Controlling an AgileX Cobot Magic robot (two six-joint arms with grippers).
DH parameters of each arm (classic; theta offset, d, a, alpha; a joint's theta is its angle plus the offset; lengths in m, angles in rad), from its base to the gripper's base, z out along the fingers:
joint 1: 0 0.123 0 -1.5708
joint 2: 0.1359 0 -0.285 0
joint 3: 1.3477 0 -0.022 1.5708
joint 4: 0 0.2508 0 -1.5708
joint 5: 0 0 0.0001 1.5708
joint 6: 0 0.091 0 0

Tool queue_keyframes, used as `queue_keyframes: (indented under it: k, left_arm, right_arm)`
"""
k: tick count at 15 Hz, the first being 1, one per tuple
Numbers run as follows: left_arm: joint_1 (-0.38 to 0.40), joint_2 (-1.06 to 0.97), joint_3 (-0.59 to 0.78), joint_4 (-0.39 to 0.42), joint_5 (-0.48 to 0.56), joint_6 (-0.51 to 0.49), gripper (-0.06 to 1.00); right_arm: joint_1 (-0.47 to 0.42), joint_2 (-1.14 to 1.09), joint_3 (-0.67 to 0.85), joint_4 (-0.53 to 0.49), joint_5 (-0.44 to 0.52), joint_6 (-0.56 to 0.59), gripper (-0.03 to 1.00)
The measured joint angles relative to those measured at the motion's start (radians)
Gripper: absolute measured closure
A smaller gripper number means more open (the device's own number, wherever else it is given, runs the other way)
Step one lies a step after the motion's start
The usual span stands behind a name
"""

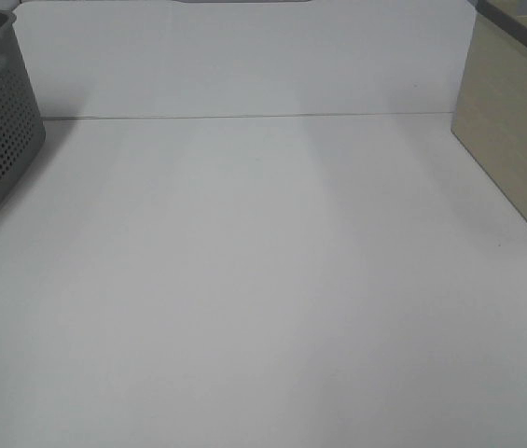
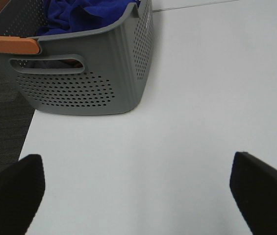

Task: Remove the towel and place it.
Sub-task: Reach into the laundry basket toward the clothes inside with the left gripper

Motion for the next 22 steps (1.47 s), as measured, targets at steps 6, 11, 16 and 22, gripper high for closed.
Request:
queue_keyframes:
  k: [6,11,16,22]
  left_arm:
    - [0.000,0.000,0.000,0.000,0.000,0.000,-0.02]
    - [0.000,0.000,0.000,0.000,0.000,0.000,-0.02]
    - [0.000,0.000,0.000,0.000,0.000,0.000,-0.02]
    - [0.000,0.000,0.000,0.000,0.000,0.000,-0.02]
  right_arm:
    - [0.000,0.000,0.000,0.000,0.000,0.000,0.26]
    - [0.000,0.000,0.000,0.000,0.000,0.000,0.26]
    - [0.000,0.000,0.000,0.000,0.000,0.000,0.26]
    - [0.000,0.000,0.000,0.000,0.000,0.000,0.26]
